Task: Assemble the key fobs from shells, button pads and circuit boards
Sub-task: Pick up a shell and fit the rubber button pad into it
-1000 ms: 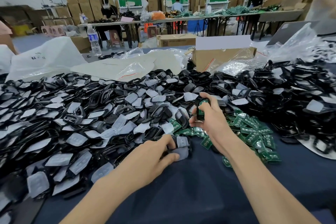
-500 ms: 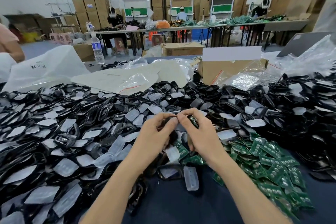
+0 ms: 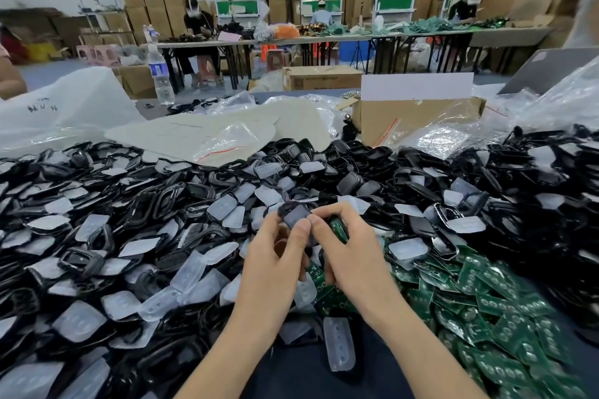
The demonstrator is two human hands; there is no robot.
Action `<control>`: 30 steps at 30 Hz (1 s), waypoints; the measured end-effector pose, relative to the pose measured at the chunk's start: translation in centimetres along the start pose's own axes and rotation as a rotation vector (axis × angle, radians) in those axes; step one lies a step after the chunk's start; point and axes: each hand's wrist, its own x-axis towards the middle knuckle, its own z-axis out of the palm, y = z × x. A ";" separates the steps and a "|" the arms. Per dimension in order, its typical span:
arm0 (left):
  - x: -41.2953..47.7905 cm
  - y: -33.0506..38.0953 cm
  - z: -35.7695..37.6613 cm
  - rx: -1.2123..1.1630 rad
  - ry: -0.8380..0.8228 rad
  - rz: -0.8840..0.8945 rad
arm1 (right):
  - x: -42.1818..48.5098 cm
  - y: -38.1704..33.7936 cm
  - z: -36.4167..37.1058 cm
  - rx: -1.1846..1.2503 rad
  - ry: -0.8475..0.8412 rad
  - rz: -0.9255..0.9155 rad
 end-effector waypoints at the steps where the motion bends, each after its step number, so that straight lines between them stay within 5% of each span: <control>1: 0.0 0.1 -0.1 0.018 0.008 0.007 | 0.0 0.0 0.1 0.000 -0.006 0.000; 9: 0.2 -0.6 -1.1 0.364 0.049 0.185 | -0.1 0.4 -0.1 -0.087 -0.030 0.011; 24: -0.2 0.0 -0.6 0.254 0.024 0.130 | -0.1 -0.3 0.0 0.054 -0.067 0.092; 30: -0.2 0.7 -0.7 0.190 0.082 0.178 | 0.1 -0.4 0.2 0.330 -0.174 0.206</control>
